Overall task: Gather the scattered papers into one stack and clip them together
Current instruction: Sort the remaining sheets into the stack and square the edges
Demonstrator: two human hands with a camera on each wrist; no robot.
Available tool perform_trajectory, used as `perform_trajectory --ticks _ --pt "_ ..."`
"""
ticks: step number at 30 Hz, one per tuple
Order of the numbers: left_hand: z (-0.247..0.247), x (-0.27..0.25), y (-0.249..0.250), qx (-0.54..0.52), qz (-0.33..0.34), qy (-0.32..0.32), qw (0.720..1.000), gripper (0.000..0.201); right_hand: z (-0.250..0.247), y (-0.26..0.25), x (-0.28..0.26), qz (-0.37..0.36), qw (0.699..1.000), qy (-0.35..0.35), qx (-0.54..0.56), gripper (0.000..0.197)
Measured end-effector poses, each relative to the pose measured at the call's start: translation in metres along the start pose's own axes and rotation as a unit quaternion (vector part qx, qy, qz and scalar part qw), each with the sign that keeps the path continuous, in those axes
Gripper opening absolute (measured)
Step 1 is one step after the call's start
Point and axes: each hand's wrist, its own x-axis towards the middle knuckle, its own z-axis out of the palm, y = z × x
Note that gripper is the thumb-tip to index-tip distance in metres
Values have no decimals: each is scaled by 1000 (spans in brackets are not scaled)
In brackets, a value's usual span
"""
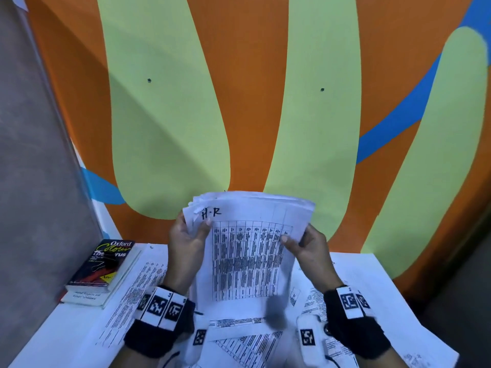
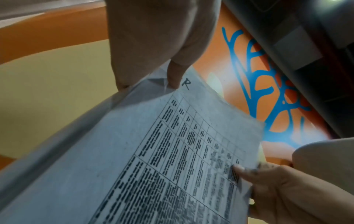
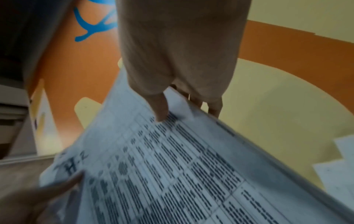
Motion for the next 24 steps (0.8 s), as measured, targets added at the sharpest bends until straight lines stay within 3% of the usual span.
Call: perform_trajectory --ticks 2,6,8,11,14,16,20,24 --pt "5 5 16 11 22 -3 1000 58 7 -8 1 -11 999 32 -10 33" --pt "10 16 39 50 108 31 992 46 11 -36 5 -95 993 66 -34 26" --pt "10 18 42 65 116 28 991 49 10 -40 4 -104 991 67 -48 36" --pt "8 14 24 72 44 -9 996 57 6 -18 0 -65 994 58 -60 53" --pt "6 4 -6 67 -33 -34 997 62 9 15 -7 10 998 41 -53 50" --pt "8 -1 -7 65 -43 -32 996 66 14 19 -8 23 998 47 -45 51" --pt "13 4 19 68 26 -9 997 61 16 -16 -3 -62 992 84 -75 26" --pt "9 10 40 58 93 17 994 51 14 -42 0 -141 981 99 -85 22"
